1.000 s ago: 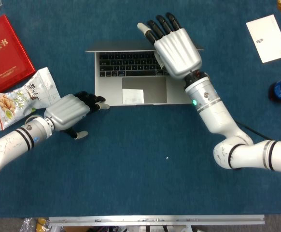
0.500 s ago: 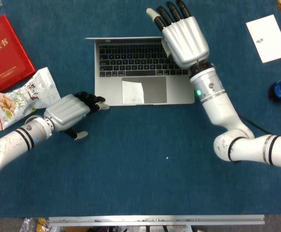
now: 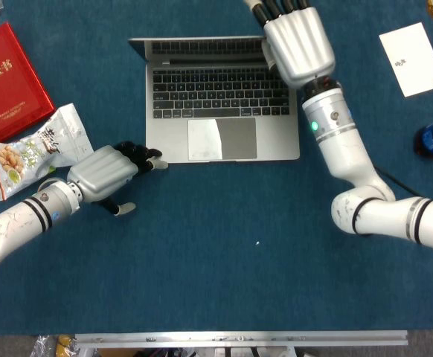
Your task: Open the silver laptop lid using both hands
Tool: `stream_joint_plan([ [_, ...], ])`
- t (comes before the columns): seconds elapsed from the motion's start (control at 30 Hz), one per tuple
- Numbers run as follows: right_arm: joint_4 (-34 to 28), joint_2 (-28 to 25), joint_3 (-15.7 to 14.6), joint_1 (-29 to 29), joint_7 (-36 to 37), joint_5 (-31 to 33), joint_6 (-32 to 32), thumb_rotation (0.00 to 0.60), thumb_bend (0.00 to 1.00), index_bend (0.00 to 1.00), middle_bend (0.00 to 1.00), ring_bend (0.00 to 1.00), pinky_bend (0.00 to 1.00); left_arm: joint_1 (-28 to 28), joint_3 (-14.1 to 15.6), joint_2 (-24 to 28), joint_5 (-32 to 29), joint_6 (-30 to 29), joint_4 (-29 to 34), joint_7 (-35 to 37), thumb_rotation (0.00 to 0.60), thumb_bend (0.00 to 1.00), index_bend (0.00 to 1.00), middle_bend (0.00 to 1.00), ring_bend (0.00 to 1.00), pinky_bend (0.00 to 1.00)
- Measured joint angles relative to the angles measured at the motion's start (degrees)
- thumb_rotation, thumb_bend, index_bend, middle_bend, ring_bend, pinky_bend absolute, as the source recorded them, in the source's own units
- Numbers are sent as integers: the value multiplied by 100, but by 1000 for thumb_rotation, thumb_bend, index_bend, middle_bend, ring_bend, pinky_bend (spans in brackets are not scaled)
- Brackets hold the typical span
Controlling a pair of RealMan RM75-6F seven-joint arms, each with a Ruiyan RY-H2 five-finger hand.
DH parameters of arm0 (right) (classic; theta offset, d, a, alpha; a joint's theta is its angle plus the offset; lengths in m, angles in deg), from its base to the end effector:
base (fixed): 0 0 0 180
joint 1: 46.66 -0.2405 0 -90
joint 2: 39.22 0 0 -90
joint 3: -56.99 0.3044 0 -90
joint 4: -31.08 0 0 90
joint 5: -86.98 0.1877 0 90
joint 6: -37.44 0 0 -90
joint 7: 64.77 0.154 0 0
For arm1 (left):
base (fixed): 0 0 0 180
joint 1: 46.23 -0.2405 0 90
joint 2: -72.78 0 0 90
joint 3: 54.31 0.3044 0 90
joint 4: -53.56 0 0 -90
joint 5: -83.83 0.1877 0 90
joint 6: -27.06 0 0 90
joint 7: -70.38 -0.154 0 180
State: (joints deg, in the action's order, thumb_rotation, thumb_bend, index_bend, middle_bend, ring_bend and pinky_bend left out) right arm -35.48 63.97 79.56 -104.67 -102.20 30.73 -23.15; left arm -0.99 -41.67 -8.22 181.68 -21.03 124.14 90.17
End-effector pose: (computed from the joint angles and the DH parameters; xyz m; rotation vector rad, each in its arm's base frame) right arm -0.0715 -0.4624 -0.0173 1.6776 -0.5918 0.9836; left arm -0.2661 0.3389 0.0073 -2.3907 -0.9743 -0.6291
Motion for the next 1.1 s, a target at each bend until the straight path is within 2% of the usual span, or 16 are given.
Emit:
stream_joint_plan([
  [0.67, 951, 85, 210, -219, 342, 219, 195, 600, 498, 156, 195, 127, 129, -11, 11, 31, -10, -11, 25, -12, 511, 298, 123, 105, 90, 92],
  [1.1, 1879, 292, 348, -463, 669, 291, 450, 600, 298, 156, 195, 127, 129, -15, 16, 42, -16, 1, 41, -33, 504, 298, 123, 105, 90, 92],
])
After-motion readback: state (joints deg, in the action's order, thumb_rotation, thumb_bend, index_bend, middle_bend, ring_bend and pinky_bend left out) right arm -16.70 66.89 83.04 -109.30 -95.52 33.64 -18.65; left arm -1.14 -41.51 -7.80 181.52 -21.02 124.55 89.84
